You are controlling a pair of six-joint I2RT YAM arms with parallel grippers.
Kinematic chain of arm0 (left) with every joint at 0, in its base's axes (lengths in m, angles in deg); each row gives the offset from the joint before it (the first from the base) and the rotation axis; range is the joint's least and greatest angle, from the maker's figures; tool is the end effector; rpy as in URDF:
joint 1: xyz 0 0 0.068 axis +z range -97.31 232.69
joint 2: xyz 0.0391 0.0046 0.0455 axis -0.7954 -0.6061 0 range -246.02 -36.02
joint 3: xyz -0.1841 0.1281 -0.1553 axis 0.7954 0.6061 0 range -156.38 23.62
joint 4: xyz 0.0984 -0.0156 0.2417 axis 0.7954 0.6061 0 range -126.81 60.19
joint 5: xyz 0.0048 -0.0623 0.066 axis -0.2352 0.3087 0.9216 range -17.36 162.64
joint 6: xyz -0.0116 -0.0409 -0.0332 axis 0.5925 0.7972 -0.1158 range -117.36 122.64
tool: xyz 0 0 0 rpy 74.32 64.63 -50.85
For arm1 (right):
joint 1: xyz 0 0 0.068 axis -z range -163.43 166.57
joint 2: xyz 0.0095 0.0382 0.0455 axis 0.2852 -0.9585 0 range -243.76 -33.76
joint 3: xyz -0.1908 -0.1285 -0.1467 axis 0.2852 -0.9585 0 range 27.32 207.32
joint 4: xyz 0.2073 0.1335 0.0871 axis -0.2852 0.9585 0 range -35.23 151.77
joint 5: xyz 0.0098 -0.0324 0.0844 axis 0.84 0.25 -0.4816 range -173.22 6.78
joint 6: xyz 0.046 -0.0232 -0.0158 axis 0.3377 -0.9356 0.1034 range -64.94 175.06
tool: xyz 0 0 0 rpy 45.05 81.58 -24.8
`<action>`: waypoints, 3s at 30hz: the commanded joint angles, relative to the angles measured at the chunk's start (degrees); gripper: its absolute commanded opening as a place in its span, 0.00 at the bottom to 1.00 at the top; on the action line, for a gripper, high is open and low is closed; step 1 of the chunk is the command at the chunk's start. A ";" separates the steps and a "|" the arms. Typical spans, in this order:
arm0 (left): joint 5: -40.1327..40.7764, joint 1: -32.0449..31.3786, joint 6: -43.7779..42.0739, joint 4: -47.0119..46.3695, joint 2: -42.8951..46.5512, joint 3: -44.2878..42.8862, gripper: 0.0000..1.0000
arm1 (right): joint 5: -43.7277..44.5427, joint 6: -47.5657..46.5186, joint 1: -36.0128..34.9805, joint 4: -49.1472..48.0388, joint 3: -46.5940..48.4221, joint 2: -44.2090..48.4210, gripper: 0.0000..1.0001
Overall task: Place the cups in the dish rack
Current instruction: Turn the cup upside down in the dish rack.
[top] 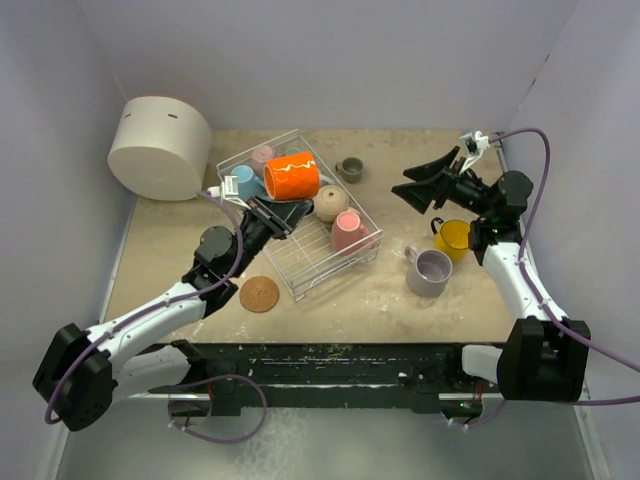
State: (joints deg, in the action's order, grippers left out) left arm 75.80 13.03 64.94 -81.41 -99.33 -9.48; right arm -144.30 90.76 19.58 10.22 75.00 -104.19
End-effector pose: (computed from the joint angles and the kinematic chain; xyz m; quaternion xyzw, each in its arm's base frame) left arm 0.1932 -0.1577 0.3051 -0.1416 0.5965 -0.6030 0.5104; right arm 0.2668 0.0173 0.3568 -0.2369 0.5950 0.4741 0.6043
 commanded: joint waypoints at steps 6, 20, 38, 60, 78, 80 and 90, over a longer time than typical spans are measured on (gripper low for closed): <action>-0.49 6.28 -9.99 23.81 5.92 -7.20 0.00 | 0.26 -3.65 0.10 1.10 2.86 0.44 0.75; 0.38 10.92 -16.04 38.06 -1.45 -15.39 0.00 | 0.70 -5.16 0.16 2.75 3.03 0.69 0.75; 15.28 10.91 -8.44 61.62 -14.03 -28.92 0.00 | 1.14 -5.84 0.23 3.40 3.03 0.59 0.75; 31.04 5.94 -3.24 78.06 -28.27 -41.72 0.00 | 1.10 -6.44 0.25 3.83 3.20 0.47 0.76; 34.87 5.51 -3.48 83.43 -38.81 -49.70 0.00 | 1.02 -6.61 0.25 4.26 3.21 1.04 0.76; 34.51 5.51 -3.50 83.69 -40.20 -50.72 0.00 | 1.03 -6.62 0.25 4.29 3.21 1.00 0.76; 31.87 5.43 -4.14 83.00 -44.65 -55.25 0.01 | 0.85 -6.79 0.25 4.52 3.21 1.18 0.76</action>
State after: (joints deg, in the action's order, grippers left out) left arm 106.14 18.80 60.62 4.25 -144.16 -60.32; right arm -144.00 85.04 19.62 15.88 75.31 -104.26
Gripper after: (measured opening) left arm 0.191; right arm 0.755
